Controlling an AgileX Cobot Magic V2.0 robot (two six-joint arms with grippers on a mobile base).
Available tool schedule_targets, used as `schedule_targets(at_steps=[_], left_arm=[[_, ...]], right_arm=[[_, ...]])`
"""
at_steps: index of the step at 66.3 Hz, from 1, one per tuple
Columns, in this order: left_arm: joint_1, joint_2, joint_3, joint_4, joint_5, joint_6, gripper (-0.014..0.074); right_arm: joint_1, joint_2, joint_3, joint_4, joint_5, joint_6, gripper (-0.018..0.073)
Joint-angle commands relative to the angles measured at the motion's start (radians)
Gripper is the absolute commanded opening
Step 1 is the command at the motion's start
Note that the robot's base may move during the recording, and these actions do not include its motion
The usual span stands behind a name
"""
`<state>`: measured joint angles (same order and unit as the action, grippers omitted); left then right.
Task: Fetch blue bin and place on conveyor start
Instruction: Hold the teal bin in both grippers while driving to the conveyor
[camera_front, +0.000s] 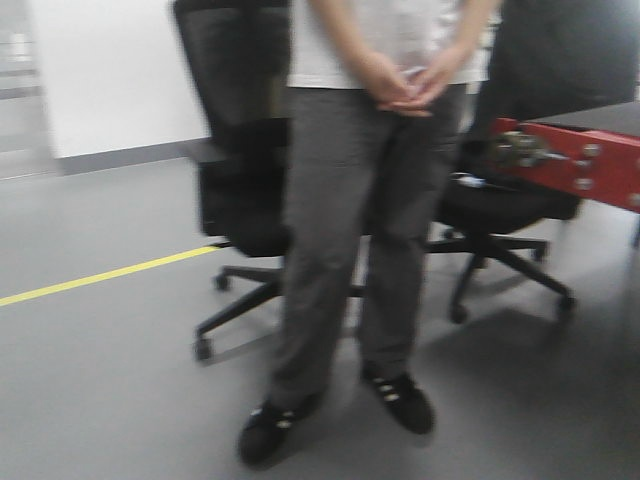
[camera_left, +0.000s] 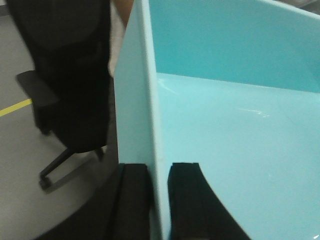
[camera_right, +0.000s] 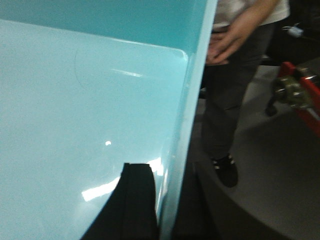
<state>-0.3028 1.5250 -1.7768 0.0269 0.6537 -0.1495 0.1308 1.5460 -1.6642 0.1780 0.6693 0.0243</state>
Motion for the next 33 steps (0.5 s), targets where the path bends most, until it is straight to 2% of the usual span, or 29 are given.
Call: schedule_targets(at_steps=[1,33], left_arm=[[0.001,-0.022,-0.013,-0.041,-0.06,-0.011,-0.0111],[0.001,-0.022,-0.013,-0.041,-0.06,-0.011,-0.0111]], right_arm=[[-0.008,0.002,-0.008,-0.044,-0.078,-0.031,-0.0151],[-0.008,0.002,-0.008,-0.044,-0.08,-0.031,-0.0151]])
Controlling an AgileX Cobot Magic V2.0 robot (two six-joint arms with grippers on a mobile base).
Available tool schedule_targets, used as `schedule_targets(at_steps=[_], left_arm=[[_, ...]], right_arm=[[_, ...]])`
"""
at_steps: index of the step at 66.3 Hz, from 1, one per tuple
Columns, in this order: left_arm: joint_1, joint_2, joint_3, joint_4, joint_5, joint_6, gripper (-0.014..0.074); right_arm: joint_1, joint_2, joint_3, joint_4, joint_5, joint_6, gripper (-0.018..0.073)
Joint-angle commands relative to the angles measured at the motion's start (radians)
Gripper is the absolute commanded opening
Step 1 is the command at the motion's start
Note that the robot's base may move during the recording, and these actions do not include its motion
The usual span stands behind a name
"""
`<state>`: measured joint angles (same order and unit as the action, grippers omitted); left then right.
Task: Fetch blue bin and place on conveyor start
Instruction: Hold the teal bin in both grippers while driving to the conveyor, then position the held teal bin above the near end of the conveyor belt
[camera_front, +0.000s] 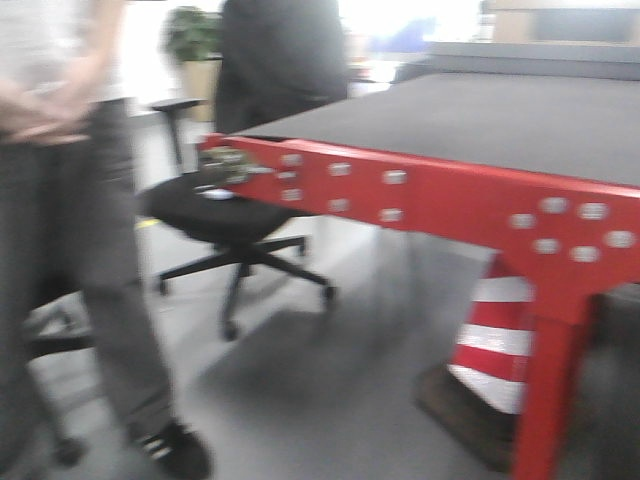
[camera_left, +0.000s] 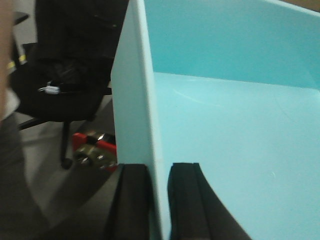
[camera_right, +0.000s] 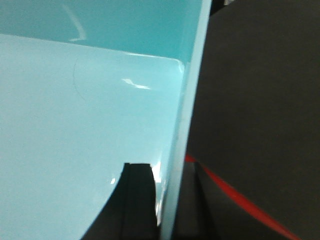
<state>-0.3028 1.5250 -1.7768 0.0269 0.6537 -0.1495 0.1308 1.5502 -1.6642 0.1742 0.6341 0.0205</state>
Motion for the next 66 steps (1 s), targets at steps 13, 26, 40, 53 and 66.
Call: schedule_targets(at_steps=[13,26,40,53,66], left_arm=[[0.001,-0.022,-0.013,-0.041,-0.06,-0.011,-0.0111],[0.001,-0.022,-0.013,-0.041,-0.06,-0.011,-0.0111],[0.001,-0.022,-0.013,-0.041,-0.06,-0.011,-0.0111],[0.001,-0.022,-0.013,-0.041,-0.06,-0.011,-0.0111],[0.001,-0.022,-0.013,-0.041,-0.06,-0.011,-0.0111]], right_arm=[[-0.008,0.001,-0.008,-0.04,-0.045,-0.027,-0.0151],[-0.008,0.001,-0.008,-0.04,-0.045,-0.027,-0.0151],[-0.008,0.001,-0.008,-0.04,-0.045,-0.027,-0.0151],[-0.008,0.001,-0.008,-0.04,-0.045,-0.027,-0.0151],[-0.008,0.001,-0.008,-0.04,-0.045,-0.027,-0.0151]])
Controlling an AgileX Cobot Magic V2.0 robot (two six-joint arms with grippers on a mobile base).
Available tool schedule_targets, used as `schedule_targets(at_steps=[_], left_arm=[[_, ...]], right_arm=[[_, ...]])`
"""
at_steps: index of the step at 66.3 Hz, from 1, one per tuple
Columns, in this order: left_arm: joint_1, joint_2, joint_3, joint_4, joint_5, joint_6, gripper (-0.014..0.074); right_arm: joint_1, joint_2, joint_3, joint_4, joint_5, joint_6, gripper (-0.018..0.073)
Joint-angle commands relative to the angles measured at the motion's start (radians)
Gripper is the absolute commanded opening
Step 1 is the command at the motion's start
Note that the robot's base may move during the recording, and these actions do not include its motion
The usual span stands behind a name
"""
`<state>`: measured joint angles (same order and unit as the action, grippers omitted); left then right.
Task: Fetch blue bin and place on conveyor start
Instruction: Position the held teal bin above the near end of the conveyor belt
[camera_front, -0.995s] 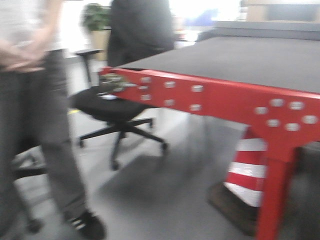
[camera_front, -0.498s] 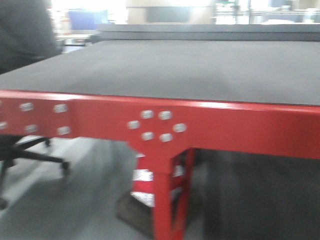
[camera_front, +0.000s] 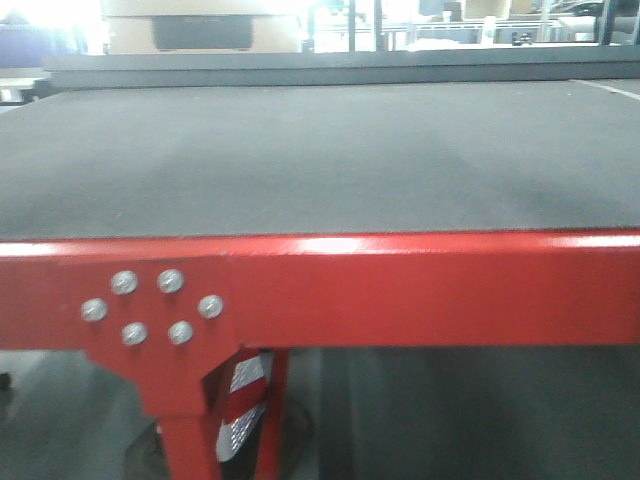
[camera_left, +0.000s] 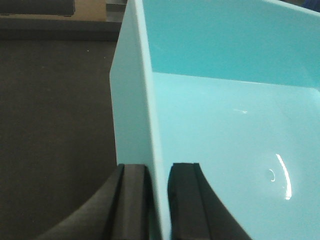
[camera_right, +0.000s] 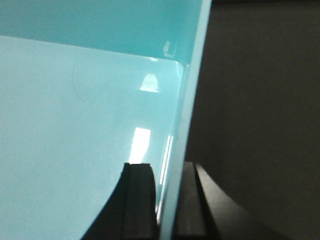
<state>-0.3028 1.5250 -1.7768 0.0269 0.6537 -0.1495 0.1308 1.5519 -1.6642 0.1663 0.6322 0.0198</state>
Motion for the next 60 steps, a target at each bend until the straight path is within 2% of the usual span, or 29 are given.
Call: schedule_targets(at_steps=[1,60], left_arm=[[0.001,-0.022,-0.013,-0.041,-0.06,-0.011,-0.0111],[0.001,-0.022,-0.013,-0.041,-0.06,-0.011,-0.0111]], right_arm=[[-0.008,0.0,-0.008,-0.032,-0.043,-0.026,-0.0151],[-0.008,0.0,-0.008,-0.032,-0.043,-0.026,-0.0151]])
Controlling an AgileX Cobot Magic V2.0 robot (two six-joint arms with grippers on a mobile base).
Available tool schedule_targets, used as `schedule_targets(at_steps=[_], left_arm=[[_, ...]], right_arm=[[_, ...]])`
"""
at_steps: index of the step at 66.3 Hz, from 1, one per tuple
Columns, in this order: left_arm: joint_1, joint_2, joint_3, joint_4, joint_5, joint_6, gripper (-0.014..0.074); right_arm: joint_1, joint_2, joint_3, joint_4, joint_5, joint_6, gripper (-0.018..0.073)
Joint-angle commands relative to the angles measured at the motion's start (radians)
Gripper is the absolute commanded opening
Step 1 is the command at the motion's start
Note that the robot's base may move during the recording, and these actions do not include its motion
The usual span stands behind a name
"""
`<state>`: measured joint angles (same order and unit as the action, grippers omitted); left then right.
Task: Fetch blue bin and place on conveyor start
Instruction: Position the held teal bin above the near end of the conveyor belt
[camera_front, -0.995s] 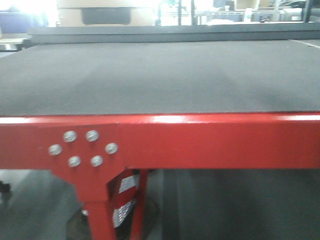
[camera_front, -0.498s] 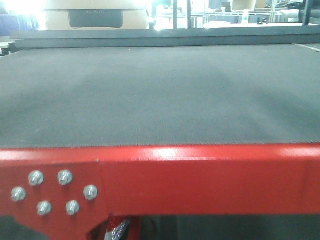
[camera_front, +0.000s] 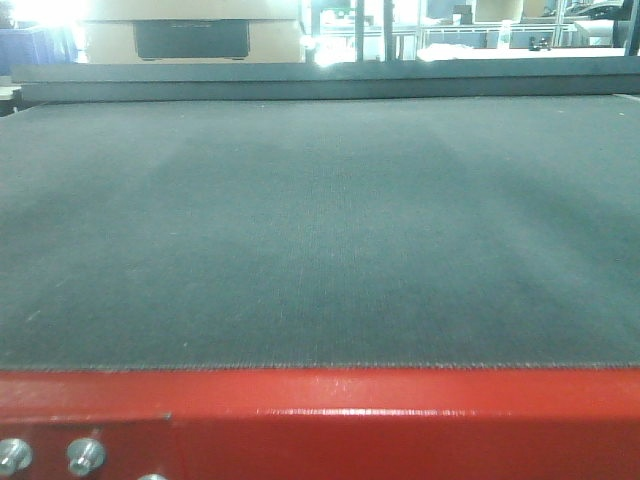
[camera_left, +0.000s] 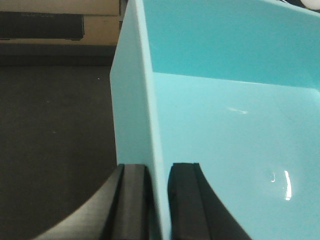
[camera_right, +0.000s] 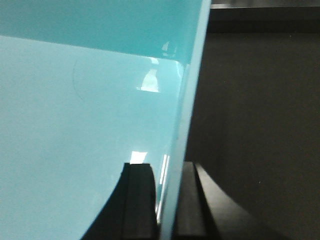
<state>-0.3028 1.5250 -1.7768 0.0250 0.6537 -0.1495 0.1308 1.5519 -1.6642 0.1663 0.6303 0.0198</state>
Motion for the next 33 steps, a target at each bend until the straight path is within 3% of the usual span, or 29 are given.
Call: schedule_targets(at_steps=[1,33], left_arm=[[0.001,-0.022,-0.013,-0.039,-0.06,-0.011,-0.0111],[0.001,-0.022,-0.013,-0.039,-0.06,-0.011,-0.0111]], right_arm=[[-0.008,0.0,-0.008,-0.032,-0.041,-0.026,-0.0151],[-0.008,0.0,-0.008,-0.032,-0.041,-0.026,-0.0151]])
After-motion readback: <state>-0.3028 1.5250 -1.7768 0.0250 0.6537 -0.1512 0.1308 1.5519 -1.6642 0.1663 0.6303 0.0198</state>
